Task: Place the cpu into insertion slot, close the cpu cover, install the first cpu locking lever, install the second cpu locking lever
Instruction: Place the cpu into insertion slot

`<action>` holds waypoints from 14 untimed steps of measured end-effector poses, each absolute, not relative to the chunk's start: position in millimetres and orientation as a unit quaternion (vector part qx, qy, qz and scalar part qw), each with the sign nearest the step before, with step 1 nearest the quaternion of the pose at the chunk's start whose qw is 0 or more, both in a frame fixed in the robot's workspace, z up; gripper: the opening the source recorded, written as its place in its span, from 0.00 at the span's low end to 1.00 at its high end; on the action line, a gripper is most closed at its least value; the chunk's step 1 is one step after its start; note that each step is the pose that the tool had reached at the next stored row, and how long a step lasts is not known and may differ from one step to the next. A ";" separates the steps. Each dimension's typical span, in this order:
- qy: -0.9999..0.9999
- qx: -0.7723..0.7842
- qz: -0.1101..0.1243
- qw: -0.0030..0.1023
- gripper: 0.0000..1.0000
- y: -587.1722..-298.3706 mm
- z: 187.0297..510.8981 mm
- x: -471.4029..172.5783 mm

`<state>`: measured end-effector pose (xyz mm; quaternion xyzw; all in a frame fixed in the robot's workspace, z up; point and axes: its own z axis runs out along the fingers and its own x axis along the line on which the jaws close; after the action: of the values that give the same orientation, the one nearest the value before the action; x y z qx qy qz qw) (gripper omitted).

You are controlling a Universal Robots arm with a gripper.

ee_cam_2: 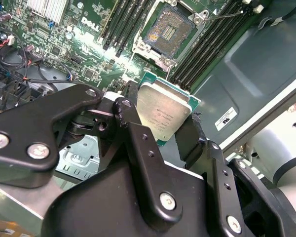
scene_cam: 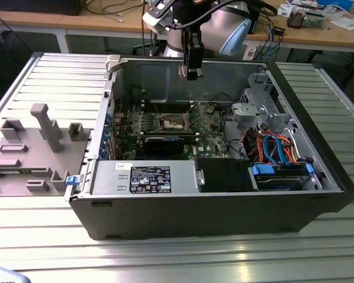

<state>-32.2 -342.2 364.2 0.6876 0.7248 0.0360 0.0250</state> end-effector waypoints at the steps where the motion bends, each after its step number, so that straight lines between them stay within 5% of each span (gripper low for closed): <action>1: 0.724 0.688 0.036 0.025 0.55 -342.2 364.2 -32.2; 14: 0.718 0.694 0.036 0.025 0.55 -342.2 364.2 -32.2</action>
<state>-32.2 -342.2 364.2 0.6944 0.7183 0.0358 0.0254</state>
